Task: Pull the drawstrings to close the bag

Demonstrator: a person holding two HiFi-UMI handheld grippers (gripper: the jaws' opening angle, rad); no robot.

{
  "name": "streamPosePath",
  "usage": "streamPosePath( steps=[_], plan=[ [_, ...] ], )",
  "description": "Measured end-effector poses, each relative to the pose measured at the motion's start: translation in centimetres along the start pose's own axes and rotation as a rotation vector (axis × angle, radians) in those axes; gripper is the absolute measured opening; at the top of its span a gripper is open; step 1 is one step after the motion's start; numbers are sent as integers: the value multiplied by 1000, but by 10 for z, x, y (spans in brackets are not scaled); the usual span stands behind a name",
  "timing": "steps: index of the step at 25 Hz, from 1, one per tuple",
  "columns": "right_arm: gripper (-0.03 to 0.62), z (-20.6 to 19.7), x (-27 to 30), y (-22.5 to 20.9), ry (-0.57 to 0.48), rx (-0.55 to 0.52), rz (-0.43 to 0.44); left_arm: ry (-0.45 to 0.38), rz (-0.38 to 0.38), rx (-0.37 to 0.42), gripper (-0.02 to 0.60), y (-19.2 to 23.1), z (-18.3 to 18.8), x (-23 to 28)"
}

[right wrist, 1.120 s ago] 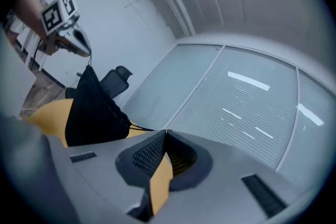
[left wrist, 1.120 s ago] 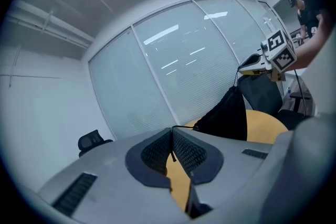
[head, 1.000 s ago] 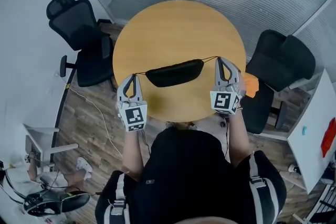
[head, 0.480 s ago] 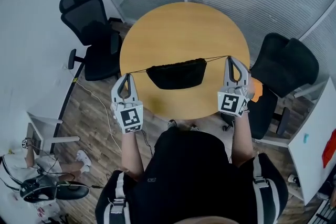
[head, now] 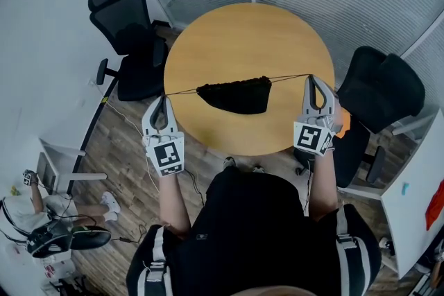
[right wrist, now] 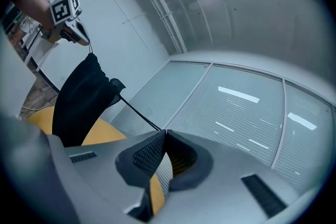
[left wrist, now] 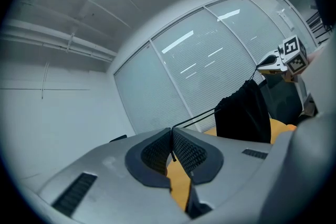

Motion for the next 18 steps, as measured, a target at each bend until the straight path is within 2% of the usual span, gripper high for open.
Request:
streamPosePath(
  steps=[18],
  plan=[
    [61, -8, -9, -20, 8, -40, -10, 64, 98, -31, 21, 19, -12, -23]
  ],
)
Point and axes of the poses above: the fingertips, and each gripper's own axes: x forward along the fingers, y to its left, z out of its top, the point moved 4 cm from there along -x, backward along the fingers, and after that the axes turned 14 degrees about x, right-handed, at the moved point
